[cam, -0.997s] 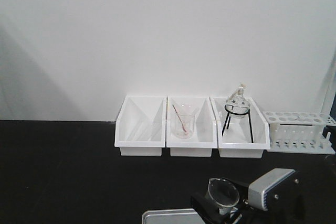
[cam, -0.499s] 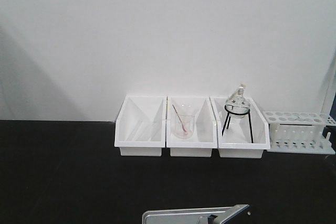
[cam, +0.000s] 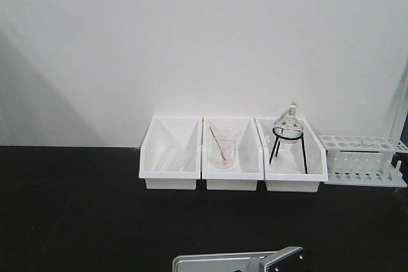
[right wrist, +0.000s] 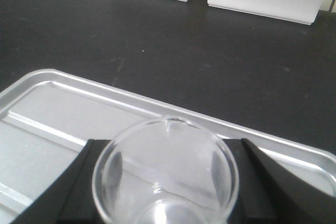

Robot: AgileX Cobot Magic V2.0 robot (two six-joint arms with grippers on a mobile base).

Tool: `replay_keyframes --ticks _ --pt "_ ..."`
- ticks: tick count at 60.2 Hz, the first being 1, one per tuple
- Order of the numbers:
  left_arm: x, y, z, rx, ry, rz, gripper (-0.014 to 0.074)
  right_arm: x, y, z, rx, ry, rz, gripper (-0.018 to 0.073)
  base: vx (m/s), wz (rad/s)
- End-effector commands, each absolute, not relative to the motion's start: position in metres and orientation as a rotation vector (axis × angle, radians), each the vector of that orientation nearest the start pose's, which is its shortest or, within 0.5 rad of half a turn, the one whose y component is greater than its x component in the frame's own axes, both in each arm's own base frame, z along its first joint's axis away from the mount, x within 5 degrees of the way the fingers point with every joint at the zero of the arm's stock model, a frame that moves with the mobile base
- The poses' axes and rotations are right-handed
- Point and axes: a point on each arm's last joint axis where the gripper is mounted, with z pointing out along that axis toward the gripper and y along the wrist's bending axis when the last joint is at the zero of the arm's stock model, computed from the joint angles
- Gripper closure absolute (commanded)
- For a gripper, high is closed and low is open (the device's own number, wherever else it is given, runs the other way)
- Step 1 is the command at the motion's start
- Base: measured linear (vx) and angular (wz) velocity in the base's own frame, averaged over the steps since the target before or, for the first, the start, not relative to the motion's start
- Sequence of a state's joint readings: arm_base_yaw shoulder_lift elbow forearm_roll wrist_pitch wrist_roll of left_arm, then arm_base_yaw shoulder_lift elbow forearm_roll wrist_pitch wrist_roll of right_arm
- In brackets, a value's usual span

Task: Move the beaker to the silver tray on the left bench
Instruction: 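Lower the held beaker onto the silver tray with the right gripper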

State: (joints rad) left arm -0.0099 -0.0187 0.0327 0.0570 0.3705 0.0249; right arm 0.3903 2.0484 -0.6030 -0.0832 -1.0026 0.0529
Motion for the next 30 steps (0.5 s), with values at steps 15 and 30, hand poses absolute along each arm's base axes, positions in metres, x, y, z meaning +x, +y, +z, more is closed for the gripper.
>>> replay_keyframes --ticks 15,30 --pt "0.0542 0.0006 0.1702 0.071 1.804 0.056 0.0595 0.3033 0.1296 0.1025 -0.4 1.807 0.329 0.0199 0.0 0.0" --pt "0.0542 0.0006 0.1702 0.071 1.804 0.056 0.0595 0.304 0.1297 0.106 -0.391 1.777 0.333 -0.0061 0.0 0.0"
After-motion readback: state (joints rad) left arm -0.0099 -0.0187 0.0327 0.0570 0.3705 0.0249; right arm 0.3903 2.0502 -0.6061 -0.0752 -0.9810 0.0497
